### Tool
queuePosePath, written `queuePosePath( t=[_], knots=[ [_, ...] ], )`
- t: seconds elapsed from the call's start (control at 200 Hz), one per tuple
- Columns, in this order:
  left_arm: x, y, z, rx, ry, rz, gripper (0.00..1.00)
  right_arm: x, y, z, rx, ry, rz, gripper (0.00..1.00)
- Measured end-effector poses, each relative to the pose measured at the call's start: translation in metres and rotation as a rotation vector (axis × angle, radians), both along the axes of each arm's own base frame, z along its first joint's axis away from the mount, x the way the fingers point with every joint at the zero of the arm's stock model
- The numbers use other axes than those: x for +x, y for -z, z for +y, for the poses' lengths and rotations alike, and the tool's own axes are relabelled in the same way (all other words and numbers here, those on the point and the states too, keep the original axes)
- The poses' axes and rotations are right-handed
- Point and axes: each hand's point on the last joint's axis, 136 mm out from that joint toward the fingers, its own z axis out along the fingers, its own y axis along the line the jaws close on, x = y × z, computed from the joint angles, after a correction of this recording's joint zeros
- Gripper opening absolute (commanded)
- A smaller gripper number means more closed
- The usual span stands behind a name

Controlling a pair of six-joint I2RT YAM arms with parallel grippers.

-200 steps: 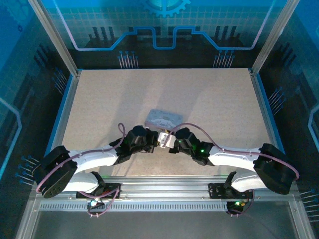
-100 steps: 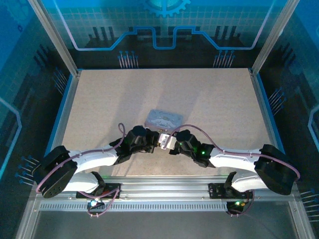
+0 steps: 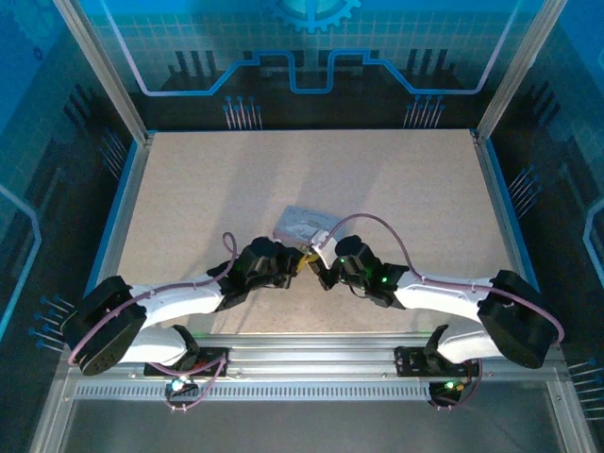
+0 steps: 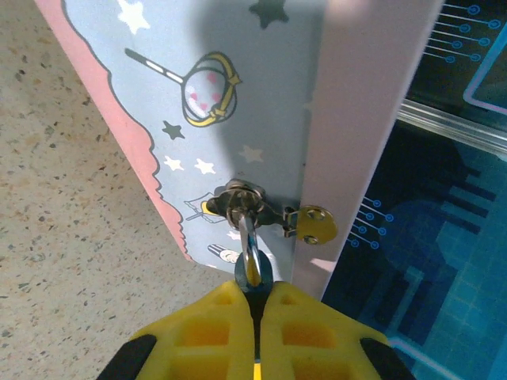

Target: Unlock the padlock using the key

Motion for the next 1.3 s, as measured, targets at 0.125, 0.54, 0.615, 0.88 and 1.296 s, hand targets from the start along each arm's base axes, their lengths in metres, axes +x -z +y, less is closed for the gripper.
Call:
queuePosePath(
  t=[0.125, 0.54, 0.615, 0.88, 1.296],
  knots=[
    [-0.001, 0.004, 0.001, 0.012, -0.001, 0.011, 0.0, -0.001, 0.004, 0.002, 0.044, 0.039, 0.074, 0.0],
    [-0.001, 0.008, 0.002, 0.037, 0.014, 0.003, 0.21, -0.003, 0.009, 0.0, 0.085, 0.098, 0.157, 0.0],
    [-0.002, 0.008, 0.001, 0.041, 0.024, 0.0, 0.27, -0.003, 0.011, -0.002, 0.091, 0.122, 0.187, 0.0],
    [-0.005, 0.011, 0.003, 0.078, 0.06, -0.013, 0.41, -0.003, 0.027, -0.017, 0.094, 0.247, 0.312, 0.0],
    [-0.002, -0.004, 0.037, 0.237, 0.075, -0.083, 0.62, -0.007, 0.031, -0.021, 0.237, 0.352, 0.421, 0.0]
  ],
)
